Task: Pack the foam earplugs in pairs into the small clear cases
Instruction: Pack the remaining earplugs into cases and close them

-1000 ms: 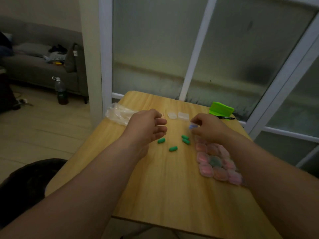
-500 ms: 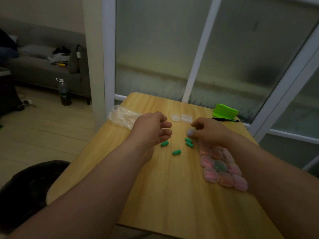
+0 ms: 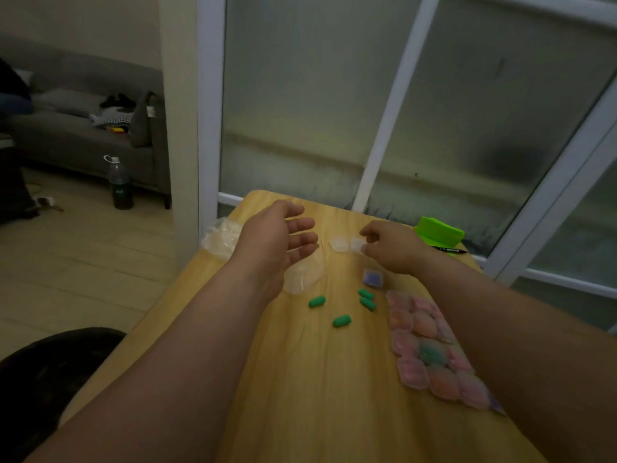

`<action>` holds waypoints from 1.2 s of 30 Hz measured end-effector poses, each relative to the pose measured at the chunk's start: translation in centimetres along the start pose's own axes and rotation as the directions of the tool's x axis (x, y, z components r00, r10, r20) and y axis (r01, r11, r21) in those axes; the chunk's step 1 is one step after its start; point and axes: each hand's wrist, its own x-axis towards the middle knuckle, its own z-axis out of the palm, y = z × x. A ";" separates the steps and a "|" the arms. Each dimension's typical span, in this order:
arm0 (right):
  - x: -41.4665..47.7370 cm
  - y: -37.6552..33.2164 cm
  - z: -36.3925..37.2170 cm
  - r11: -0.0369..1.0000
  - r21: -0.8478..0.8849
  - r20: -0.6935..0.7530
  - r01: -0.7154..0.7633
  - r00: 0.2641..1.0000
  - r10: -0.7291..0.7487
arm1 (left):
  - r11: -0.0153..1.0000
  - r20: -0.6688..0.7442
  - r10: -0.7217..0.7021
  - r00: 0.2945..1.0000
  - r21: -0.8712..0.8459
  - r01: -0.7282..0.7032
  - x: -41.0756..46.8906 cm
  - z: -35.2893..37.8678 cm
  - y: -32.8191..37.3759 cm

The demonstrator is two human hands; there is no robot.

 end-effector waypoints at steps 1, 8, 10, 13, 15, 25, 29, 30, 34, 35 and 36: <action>0.5 -0.5 0.1 1.000 -0.020 0.018 0.021 1.000 -0.021 | 1.000 -0.004 0.007 1.000 -0.011 -0.007 0.2 0.2 0.0; 3.1 -3.5 0.9 0.967 -0.204 0.189 0.149 0.976 -0.111 | 1.000 -0.013 -0.021 1.000 -0.021 0.021 1.0 0.7 -0.4; 3.5 -4.1 1.2 0.956 -0.239 0.229 0.173 0.966 -0.117 | 1.000 -0.002 -0.025 1.000 -0.010 0.025 1.1 0.8 -0.5; 3.7 -4.8 1.5 0.950 -0.254 0.216 0.183 0.968 -0.129 | 1.000 0.006 -0.028 1.000 0.001 0.028 1.1 0.6 -0.6; 3.6 -5.1 1.4 0.950 -0.249 0.186 0.187 0.972 -0.143 | 1.000 0.004 -0.029 1.000 0.002 0.029 1.1 0.4 -0.6; -1.5 -5.0 -1.1 0.966 0.191 -0.184 0.173 0.973 -0.138 | 0.992 0.041 -0.073 0.996 0.109 0.069 -0.8 0.8 -1.1; -8.2 -5.9 -1.7 0.850 0.486 -0.335 0.204 0.942 -0.034 | 0.961 0.173 -0.162 0.972 0.251 0.115 -3.1 1.4 -1.6; -9.9 -6.2 -1.7 0.814 0.538 -0.356 0.220 0.935 -0.018 | 0.952 0.231 -0.188 0.955 0.283 0.119 -3.7 1.4 -1.7; -15.8 -6.6 -1.7 0.717 0.642 -0.323 0.273 0.944 -0.069 | 0.959 0.420 -0.150 0.895 0.281 0.029 -5.8 1.3 -2.5; -16.6 -6.6 -1.6 0.709 0.650 -0.320 0.274 0.945 -0.072 | 0.963 0.429 -0.129 0.894 0.271 0.008 -6.1 1.1 -2.7; -17.3 -6.6 -1.5 0.704 0.658 -0.319 0.267 0.946 -0.061 | 0.962 0.433 -0.117 0.894 0.272 -0.006 -6.5 0.9 -2.8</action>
